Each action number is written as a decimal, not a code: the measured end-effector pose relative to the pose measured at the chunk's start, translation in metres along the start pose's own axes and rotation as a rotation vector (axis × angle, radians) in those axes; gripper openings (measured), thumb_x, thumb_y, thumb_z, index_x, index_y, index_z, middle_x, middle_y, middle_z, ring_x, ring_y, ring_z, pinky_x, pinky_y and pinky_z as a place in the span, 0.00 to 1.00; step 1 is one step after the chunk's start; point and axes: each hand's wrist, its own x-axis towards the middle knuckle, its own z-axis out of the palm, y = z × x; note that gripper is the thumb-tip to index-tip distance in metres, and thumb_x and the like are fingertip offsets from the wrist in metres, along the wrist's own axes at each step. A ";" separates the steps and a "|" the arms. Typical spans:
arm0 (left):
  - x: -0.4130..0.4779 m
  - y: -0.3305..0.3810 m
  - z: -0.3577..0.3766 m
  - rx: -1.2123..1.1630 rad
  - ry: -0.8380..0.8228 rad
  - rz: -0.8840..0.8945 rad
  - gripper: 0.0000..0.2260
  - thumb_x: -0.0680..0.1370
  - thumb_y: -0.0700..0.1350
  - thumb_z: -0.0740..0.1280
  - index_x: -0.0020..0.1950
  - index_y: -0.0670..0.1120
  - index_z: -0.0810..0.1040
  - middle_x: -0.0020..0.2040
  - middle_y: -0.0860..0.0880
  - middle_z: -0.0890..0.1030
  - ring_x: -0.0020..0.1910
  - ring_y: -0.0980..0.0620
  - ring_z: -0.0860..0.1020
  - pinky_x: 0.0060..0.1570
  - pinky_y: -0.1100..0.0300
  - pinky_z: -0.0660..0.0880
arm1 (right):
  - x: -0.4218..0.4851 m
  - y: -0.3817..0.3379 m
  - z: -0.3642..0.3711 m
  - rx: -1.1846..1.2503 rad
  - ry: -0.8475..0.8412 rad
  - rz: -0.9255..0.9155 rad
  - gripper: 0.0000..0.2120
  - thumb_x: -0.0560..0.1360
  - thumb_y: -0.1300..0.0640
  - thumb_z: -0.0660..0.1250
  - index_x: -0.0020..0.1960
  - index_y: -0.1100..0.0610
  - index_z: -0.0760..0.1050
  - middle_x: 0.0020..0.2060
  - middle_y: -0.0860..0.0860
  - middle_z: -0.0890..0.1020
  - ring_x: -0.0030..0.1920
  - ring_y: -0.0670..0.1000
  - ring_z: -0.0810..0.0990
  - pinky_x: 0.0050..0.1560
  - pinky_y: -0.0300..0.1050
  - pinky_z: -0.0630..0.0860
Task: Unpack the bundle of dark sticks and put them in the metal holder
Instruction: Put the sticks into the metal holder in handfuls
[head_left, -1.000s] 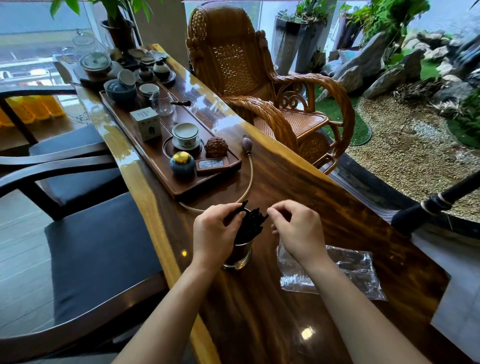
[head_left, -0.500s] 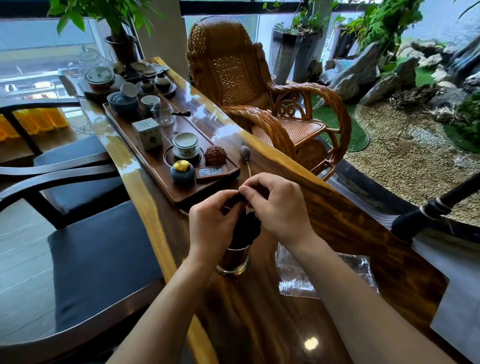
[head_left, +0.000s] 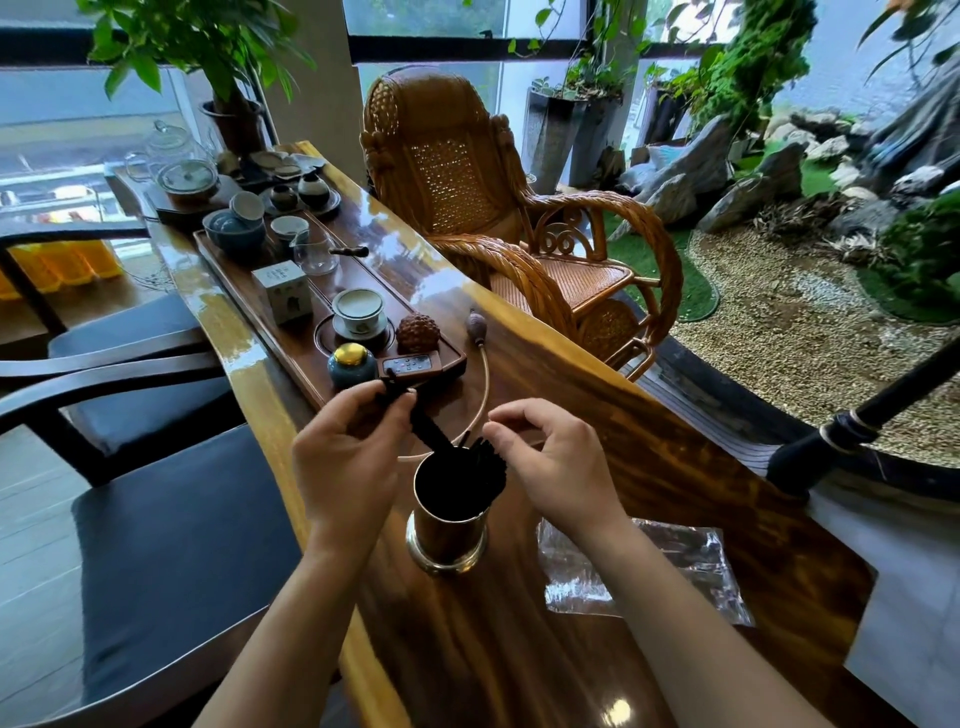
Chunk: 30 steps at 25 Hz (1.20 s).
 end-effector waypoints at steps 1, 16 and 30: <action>0.001 0.002 -0.002 -0.096 0.047 -0.078 0.09 0.74 0.41 0.76 0.54 0.48 0.84 0.45 0.50 0.87 0.45 0.53 0.86 0.45 0.61 0.82 | -0.004 0.005 -0.001 0.017 -0.007 0.046 0.12 0.77 0.52 0.73 0.59 0.52 0.83 0.50 0.46 0.85 0.50 0.44 0.83 0.50 0.47 0.83; -0.030 -0.006 0.017 -0.911 0.471 -1.153 0.02 0.77 0.36 0.70 0.49 0.39 0.80 0.47 0.43 0.83 0.37 0.52 0.84 0.36 0.65 0.82 | -0.029 0.005 0.009 0.682 0.141 0.237 0.06 0.70 0.58 0.75 0.47 0.54 0.86 0.44 0.57 0.88 0.38 0.54 0.87 0.38 0.44 0.84; -0.066 -0.056 -0.004 0.306 -0.137 -0.477 0.14 0.70 0.43 0.78 0.53 0.53 0.81 0.47 0.48 0.81 0.46 0.51 0.81 0.49 0.52 0.81 | 0.017 -0.002 -0.044 0.059 -0.029 0.045 0.03 0.73 0.61 0.76 0.45 0.54 0.86 0.33 0.50 0.87 0.32 0.48 0.87 0.35 0.40 0.84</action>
